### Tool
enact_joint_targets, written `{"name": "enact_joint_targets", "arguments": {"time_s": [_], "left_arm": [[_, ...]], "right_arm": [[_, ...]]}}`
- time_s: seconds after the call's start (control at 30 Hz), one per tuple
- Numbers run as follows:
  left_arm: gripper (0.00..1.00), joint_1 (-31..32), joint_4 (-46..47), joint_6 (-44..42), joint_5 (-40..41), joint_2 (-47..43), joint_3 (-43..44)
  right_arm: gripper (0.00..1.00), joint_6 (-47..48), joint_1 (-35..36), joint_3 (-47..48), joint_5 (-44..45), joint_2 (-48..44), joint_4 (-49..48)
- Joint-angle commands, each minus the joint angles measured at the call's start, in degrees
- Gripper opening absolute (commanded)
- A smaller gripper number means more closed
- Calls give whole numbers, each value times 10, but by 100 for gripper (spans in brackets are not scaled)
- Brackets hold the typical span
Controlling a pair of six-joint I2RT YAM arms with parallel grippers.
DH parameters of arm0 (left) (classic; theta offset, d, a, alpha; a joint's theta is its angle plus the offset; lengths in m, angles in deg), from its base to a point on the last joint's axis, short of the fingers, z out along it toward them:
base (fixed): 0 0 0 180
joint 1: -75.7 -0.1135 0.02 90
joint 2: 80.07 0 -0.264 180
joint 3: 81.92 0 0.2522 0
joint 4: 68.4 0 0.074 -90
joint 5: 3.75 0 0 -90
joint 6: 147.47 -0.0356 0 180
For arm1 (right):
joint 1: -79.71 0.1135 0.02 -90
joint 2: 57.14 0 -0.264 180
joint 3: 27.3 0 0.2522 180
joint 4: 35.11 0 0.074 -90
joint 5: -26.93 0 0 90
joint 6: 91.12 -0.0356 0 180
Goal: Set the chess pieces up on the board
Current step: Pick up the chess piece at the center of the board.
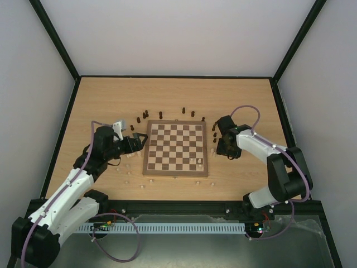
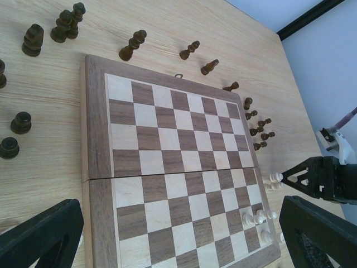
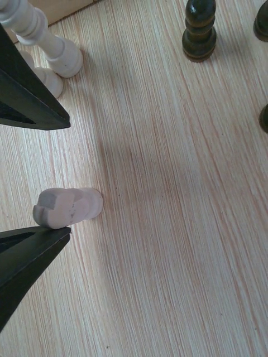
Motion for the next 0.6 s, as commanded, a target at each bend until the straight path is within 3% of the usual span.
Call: {"name": "enact_joint_targets", "arguments": {"time_s": [0.0, 0.57], "left_arm": [[99, 4, 15, 4, -8, 5, -9], [99, 5, 9, 2, 4, 4, -5]], "right_arm": [[49, -7, -2, 1, 17, -11, 13], [51, 12, -2, 21, 18, 13, -2]]}}
